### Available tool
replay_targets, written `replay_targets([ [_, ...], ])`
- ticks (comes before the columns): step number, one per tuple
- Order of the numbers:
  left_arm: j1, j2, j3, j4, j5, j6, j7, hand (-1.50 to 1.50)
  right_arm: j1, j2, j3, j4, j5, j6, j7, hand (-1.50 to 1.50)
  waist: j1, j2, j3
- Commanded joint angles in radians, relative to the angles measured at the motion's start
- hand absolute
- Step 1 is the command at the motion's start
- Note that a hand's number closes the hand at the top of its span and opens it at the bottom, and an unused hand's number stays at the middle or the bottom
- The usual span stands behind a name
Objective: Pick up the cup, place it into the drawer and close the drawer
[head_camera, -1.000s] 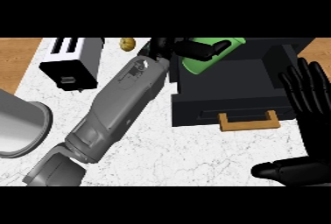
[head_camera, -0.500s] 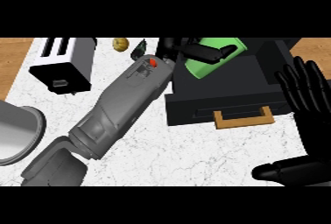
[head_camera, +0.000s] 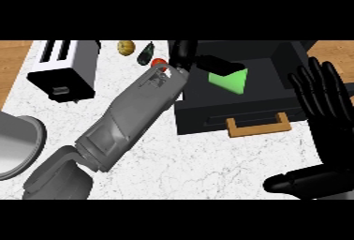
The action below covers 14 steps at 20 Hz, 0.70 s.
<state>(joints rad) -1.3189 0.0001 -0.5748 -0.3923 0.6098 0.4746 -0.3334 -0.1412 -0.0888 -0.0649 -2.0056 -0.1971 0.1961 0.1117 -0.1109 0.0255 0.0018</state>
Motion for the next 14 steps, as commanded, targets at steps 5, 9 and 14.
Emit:
replay_targets([
  [5, 0.015, 0.0, 0.021, -0.064, 0.12, -0.025, -0.105, -1.5, -0.01, -0.008, -0.025, 0.008, -0.084, 0.024, 0.029, -1.5, 0.015, -0.002, -0.001],
  [9, -0.038, 0.0, 0.091, -0.063, 0.167, -0.058, -0.146, -1.5, 0.019, 0.002, -0.015, -0.058, -0.122, 0.012, 0.079, -1.5, 0.043, -0.011, -0.001],
  [14, 0.067, 0.0, 0.102, -0.191, 0.188, -0.066, -0.122, -1.5, 0.072, -0.069, -0.08, -0.079, -0.164, 0.093, 0.044, 1.5, 0.094, -0.027, -0.001],
])
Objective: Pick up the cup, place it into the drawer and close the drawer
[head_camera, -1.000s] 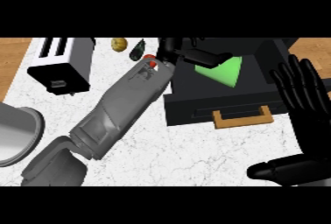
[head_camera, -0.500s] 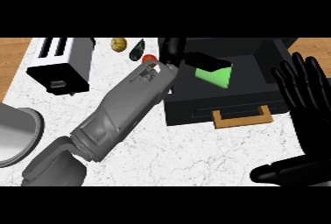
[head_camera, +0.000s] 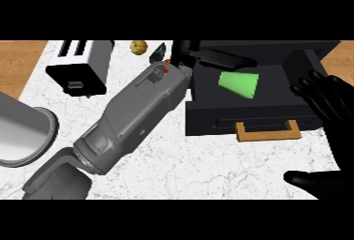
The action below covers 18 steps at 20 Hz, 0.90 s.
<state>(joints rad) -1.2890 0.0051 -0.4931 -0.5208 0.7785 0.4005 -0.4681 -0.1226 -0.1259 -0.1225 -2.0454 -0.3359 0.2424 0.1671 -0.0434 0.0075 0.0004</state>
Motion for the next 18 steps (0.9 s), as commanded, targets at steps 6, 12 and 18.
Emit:
replay_targets([
  [6, 0.128, 0.124, 0.075, -0.199, 0.025, 0.004, 0.057, -1.5, 0.115, -0.118, 0.035, -0.11, 0.093, 0.129, 0.003, 1.5, 0.057, -0.021, -0.001],
  [12, 0.369, 0.257, 0.078, -0.425, 0.027, -0.013, 0.084, -1.5, 0.092, -0.156, 0.048, -0.043, 0.202, 0.16, -0.025, 1.5, 0.081, -0.018, -0.001],
  [18, 0.588, 0.343, 0.088, -0.72, 0.02, 0.069, 0.151, -1.5, 0.085, -0.137, 0.101, -0.042, 0.318, 0.117, 0.029, 1.5, 0.07, -0.016, -0.001],
])
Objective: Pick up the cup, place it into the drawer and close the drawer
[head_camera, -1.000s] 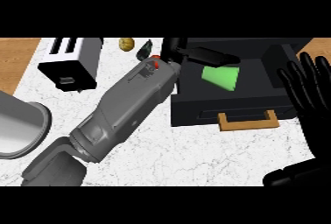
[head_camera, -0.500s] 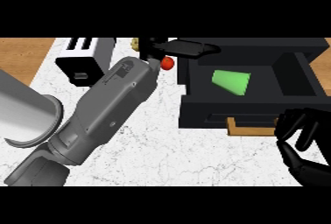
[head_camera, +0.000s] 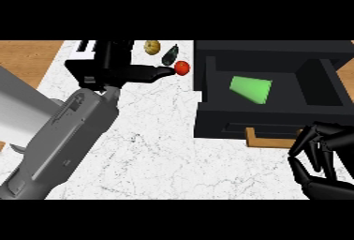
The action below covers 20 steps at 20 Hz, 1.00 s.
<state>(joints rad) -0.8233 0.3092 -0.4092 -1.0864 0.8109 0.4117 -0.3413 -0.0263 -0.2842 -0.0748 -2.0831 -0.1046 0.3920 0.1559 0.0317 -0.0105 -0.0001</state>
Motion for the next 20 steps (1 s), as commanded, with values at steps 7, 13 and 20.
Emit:
replay_targets([
  [7, 0.354, 0.189, 0.094, -0.308, 0.058, -0.129, 0.037, -1.5, -0.05, -0.015, 0.135, 0.101, 0.334, -0.023, -0.103, 1.5, -0.003, 0.008, 0.0],
  [13, 0.472, 0.217, 0.108, -0.356, 0.049, -0.177, 0.003, -1.5, -0.071, -0.072, 0.266, 0.281, 0.657, -0.099, -0.27, 1.5, -0.003, 0.012, 0.0],
  [20, 0.623, 0.286, 0.225, -0.404, 0.062, -0.315, -0.022, -1.5, -0.159, 0.041, 0.348, 0.544, 0.834, -0.256, -0.31, -1.5, -0.016, 0.012, 0.0],
])
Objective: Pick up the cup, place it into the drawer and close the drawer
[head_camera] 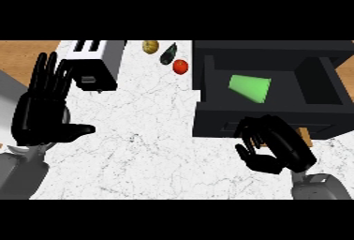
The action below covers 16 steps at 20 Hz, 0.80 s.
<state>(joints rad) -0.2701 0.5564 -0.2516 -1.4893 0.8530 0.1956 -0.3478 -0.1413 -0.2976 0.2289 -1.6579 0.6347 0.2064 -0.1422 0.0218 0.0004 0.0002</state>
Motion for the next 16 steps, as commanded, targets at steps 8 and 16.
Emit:
replay_targets([
  [8, 0.118, -0.024, 0.101, -0.008, -0.036, -0.112, -0.006, -1.5, -0.252, 0.066, -0.015, 0.53, 0.176, -0.114, -0.126, -1.5, -0.011, 0.002, 0.0],
  [16, 0.203, 0.008, 0.206, 0.005, -0.028, -0.276, -0.01, -1.5, -0.44, 0.079, -0.133, 0.892, 0.168, -0.179, -0.261, -1.5, -0.004, 0.004, 0.0],
])
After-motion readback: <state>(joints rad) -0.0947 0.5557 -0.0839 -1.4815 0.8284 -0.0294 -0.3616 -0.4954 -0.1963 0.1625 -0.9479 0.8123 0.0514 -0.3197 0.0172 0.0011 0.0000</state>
